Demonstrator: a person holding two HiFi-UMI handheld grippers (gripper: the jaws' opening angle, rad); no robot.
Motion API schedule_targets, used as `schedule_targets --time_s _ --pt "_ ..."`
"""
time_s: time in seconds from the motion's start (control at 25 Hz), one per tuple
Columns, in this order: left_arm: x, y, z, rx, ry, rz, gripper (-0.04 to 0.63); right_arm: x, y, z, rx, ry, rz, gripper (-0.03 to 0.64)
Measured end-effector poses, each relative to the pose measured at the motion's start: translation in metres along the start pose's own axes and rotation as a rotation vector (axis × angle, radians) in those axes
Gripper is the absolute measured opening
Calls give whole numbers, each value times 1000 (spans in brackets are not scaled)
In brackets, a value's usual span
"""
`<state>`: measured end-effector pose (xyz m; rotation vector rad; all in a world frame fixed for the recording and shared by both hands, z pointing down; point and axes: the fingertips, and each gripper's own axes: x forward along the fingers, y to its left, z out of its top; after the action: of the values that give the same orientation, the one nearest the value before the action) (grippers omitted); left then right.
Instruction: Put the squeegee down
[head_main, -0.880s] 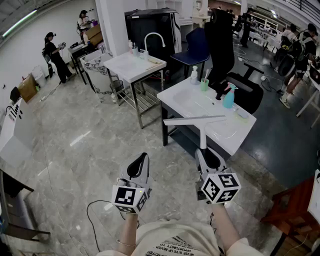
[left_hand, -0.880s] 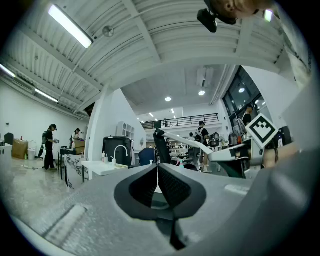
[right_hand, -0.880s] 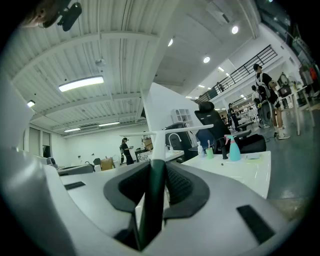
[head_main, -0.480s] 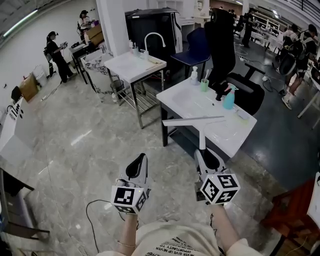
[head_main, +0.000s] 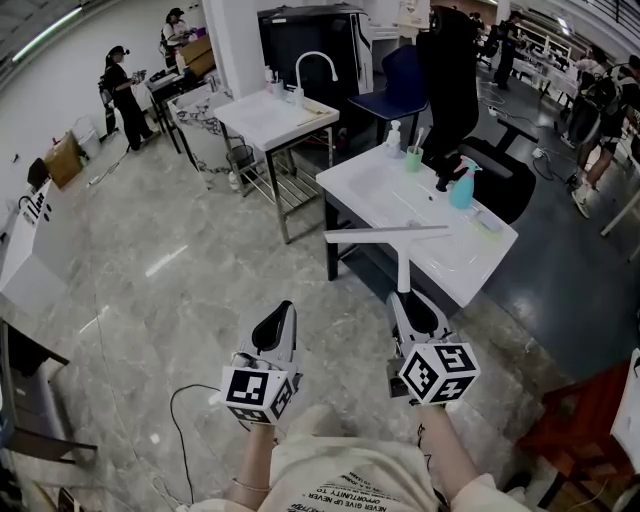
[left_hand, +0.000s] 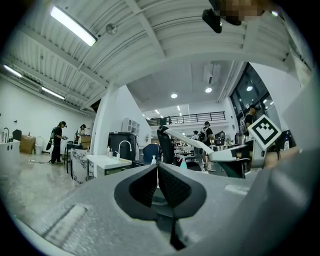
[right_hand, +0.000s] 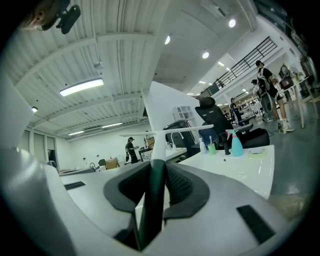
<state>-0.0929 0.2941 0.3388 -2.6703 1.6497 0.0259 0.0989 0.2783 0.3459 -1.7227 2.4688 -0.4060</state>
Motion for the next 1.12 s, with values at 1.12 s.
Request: schedule_targets --time_s 1.12 --pt "191 156 -18 -32 36 -84 23 221 -34 -8 89 27 -122 96"
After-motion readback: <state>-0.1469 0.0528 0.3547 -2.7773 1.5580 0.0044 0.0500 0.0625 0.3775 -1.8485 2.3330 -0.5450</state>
